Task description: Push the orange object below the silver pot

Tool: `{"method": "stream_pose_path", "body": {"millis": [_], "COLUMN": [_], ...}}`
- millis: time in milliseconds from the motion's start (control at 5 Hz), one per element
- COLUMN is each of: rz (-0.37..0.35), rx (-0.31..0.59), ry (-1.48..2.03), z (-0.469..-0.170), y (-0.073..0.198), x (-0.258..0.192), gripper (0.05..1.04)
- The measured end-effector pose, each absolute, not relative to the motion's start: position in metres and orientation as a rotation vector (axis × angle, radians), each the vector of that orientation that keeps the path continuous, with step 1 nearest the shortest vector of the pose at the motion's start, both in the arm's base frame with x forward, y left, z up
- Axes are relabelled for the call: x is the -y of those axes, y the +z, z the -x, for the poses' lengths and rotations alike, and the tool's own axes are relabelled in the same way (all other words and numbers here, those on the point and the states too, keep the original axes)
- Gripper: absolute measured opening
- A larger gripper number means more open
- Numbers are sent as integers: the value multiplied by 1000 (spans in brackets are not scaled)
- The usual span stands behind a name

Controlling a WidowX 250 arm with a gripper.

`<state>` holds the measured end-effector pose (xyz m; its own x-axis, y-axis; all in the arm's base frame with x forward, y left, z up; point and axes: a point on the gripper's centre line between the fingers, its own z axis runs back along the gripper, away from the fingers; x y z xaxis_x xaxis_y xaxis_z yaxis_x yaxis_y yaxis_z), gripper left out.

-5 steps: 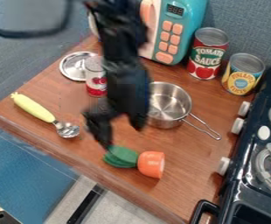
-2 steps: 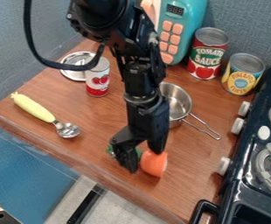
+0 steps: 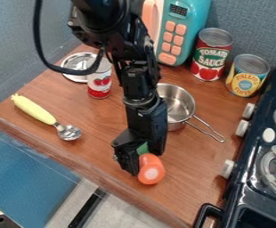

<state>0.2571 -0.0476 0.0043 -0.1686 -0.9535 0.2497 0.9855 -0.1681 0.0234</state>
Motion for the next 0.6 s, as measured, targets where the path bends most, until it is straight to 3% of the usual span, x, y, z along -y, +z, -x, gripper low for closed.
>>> {"method": "stream_pose_path", "body": {"millis": [400, 600], "rz": [203, 188], "rx": [149, 152], "ry": [-1787, -1813], "z": [-257, -265], "y": [-12, -14], "x": [51, 49], "gripper": [1001, 955]}}
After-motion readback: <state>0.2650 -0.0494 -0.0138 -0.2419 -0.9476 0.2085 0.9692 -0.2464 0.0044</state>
